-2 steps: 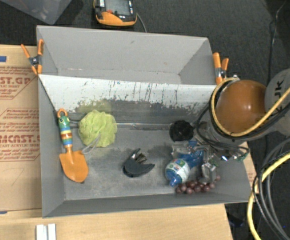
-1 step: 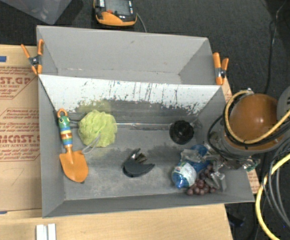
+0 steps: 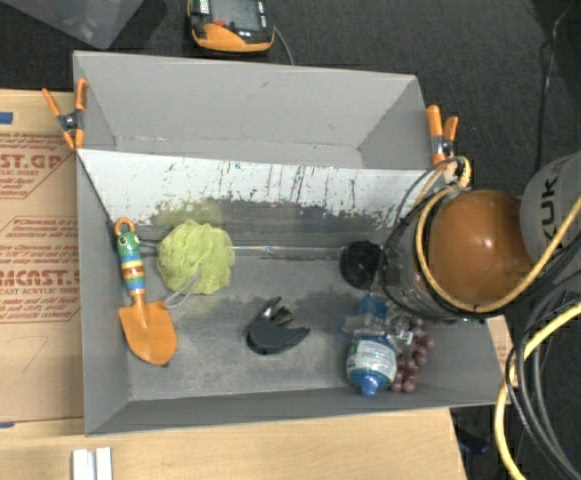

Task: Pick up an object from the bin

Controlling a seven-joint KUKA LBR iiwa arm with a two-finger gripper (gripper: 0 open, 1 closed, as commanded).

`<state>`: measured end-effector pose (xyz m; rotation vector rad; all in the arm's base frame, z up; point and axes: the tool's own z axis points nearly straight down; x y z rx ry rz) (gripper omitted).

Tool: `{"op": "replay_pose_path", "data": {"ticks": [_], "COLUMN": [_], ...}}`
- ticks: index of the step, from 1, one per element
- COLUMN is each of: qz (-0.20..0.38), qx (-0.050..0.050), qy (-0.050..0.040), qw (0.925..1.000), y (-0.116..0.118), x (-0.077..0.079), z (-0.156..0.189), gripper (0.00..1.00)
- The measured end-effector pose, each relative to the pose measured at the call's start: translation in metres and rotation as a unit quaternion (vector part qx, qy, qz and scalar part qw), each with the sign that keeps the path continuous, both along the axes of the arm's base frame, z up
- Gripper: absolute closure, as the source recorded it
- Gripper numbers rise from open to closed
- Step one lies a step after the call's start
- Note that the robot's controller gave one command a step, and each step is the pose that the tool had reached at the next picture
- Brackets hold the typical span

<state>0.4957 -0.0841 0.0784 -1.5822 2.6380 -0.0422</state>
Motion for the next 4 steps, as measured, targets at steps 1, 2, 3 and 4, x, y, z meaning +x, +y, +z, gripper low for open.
{"op": "replay_pose_path", "data": {"ticks": [1, 2, 3, 4], "qz": [0.000, 0.000, 0.000, -0.001], "qx": [0.000, 0.000, 0.001, 0.001], "qy": [0.0000, 0.0053, 0.0114, 0.0076], "qw": [1.0000, 1.0000, 0.9999, 1.0000], "y": [0.000, 0.001, 0.002, 0.002], "x": [0.000, -0.003, -0.006, -0.004], "z": [0.000, 0.013, 0.045, 0.074], "gripper": [1.00, 1.00, 1.00, 1.00]}}
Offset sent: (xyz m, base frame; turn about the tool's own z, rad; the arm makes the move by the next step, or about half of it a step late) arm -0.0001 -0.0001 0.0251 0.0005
